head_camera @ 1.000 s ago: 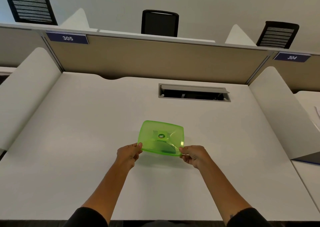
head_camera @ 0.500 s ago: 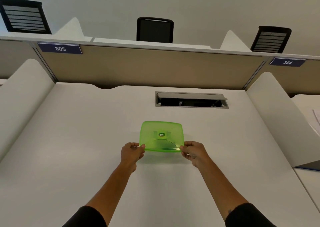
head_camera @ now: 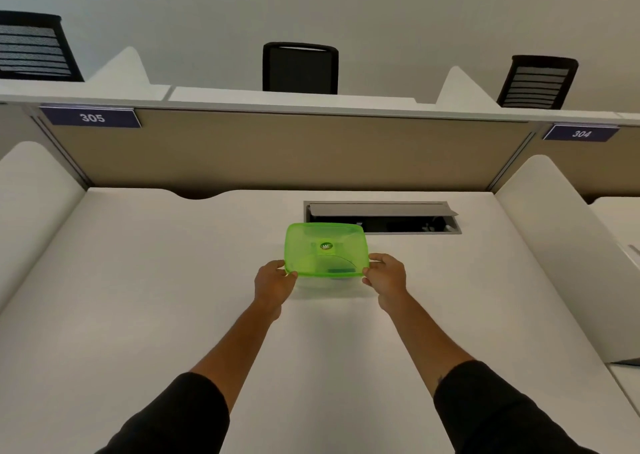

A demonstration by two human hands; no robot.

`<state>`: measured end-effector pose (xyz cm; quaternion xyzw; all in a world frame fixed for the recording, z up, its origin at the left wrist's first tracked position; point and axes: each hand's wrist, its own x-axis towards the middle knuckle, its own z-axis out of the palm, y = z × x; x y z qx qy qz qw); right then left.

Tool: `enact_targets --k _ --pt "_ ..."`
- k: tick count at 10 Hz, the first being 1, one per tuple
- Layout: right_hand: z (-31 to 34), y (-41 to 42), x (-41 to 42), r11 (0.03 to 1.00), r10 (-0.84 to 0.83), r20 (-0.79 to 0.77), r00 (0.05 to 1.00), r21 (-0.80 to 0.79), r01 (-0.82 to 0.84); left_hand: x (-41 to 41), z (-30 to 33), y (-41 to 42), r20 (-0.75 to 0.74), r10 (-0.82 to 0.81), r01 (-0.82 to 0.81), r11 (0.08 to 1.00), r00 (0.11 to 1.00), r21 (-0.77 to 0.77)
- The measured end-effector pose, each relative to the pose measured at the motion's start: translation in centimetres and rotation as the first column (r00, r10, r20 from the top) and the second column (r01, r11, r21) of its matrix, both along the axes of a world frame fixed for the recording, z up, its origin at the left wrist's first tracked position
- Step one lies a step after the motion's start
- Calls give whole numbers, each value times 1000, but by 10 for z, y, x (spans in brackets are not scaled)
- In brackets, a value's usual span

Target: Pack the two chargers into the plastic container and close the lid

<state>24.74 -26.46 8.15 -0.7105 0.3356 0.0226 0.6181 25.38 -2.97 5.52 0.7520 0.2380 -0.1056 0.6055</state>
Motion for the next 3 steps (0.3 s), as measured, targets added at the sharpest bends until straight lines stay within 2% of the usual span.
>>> enact_targets --k 2,3 --pt "2 1 5 999 21 9 1000 -45 -20 3 4 -1 12 -55 54 996 998 75" --pt "9 4 -5 977 56 -15 998 -206 -58 -10 10 2 28 -97 88 971 995 222"
